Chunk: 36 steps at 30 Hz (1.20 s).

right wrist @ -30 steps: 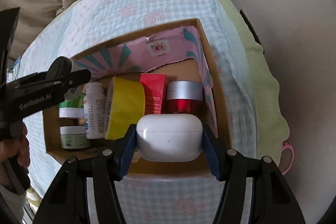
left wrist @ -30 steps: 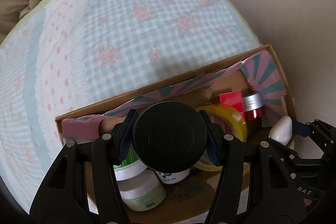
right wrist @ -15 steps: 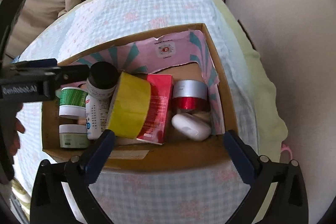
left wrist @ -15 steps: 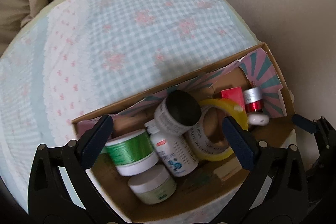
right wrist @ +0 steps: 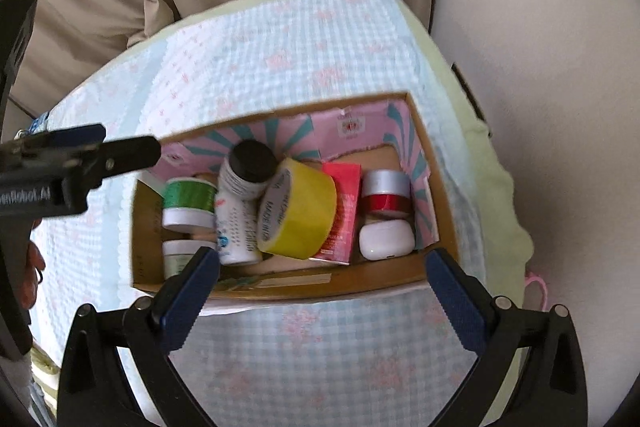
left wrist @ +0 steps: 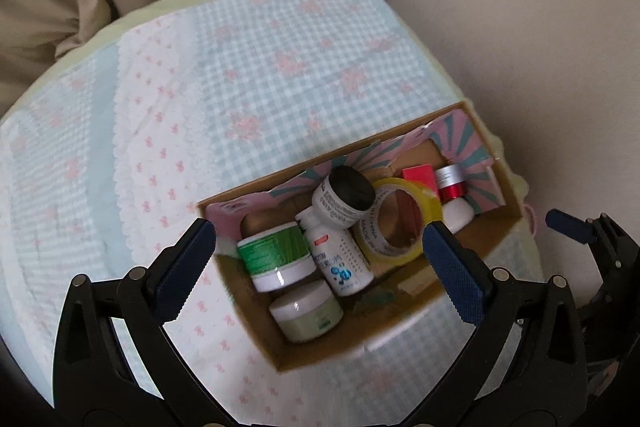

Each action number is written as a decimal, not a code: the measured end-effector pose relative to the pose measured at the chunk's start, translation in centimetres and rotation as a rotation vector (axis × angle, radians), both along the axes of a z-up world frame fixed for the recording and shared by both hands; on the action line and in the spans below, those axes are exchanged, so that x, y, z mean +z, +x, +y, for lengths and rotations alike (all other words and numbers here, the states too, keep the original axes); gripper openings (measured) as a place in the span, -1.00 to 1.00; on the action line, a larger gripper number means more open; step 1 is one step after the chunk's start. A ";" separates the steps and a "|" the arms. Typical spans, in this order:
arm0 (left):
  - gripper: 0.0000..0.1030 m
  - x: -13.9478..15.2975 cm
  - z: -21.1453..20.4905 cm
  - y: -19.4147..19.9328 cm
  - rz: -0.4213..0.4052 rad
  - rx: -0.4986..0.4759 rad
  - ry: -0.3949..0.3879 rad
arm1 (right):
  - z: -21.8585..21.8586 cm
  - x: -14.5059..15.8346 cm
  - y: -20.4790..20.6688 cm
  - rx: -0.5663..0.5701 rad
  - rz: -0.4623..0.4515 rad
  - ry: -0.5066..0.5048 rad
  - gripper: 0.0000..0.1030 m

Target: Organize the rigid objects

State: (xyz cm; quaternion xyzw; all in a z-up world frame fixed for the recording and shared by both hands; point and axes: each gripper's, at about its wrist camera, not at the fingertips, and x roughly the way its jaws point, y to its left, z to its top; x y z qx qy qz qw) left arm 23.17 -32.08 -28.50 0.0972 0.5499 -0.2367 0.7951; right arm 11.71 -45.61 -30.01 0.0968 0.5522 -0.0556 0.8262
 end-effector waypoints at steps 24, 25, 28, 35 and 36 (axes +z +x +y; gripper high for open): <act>1.00 24.7 26.0 -16.7 -0.422 0.346 -0.115 | 18.8 24.5 -7.1 0.090 -0.356 -0.122 0.99; 1.00 25.0 26.6 -17.4 -0.439 0.355 -0.119 | 19.4 24.9 -7.5 0.091 -0.366 -0.131 0.99; 1.00 25.5 27.7 -18.7 -0.473 0.361 -0.116 | 20.2 25.3 -8.2 0.094 -0.383 -0.131 0.99; 1.00 26.2 28.5 -20.4 -0.502 0.368 -0.115 | 20.8 26.2 -9.2 0.063 -0.414 -0.173 0.99; 1.00 26.2 28.6 -20.5 -0.501 0.369 -0.118 | 20.8 26.3 -9.3 0.059 -0.415 -0.172 0.99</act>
